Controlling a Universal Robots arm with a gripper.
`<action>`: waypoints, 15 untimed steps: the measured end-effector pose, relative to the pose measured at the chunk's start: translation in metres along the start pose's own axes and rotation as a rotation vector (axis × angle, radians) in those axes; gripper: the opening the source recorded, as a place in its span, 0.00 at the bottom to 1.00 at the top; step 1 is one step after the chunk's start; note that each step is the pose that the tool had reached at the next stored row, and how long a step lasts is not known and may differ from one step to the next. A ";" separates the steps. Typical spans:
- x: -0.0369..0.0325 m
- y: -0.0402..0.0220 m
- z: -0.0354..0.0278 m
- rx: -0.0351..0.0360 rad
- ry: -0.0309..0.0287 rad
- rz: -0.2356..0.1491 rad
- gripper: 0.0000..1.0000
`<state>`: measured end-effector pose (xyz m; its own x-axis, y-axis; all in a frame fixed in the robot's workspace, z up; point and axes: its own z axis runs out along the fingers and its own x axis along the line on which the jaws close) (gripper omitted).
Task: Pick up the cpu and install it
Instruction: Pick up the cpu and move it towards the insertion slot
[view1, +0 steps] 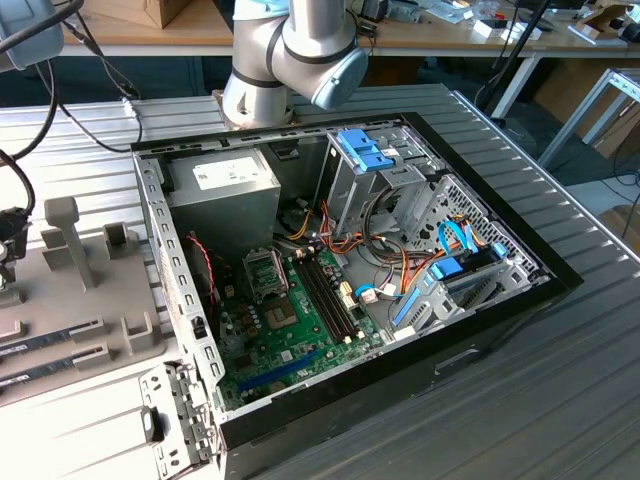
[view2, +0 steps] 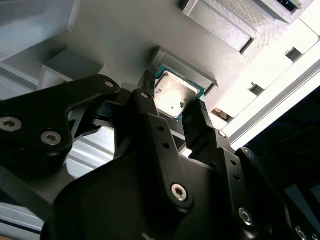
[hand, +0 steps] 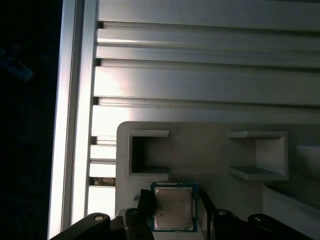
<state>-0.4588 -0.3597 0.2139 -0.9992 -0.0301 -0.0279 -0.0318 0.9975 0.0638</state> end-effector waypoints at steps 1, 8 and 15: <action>0.0000 0.0000 -0.0002 0.0000 0.0001 0.000 0.47; -0.0001 0.0001 -0.0018 -0.0001 -0.0001 0.000 0.47; -0.0001 0.0003 -0.0045 0.0001 0.0001 0.000 0.47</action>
<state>-0.4587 -0.3597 0.2184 -0.9992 -0.0301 -0.0278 -0.0318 0.9975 0.0637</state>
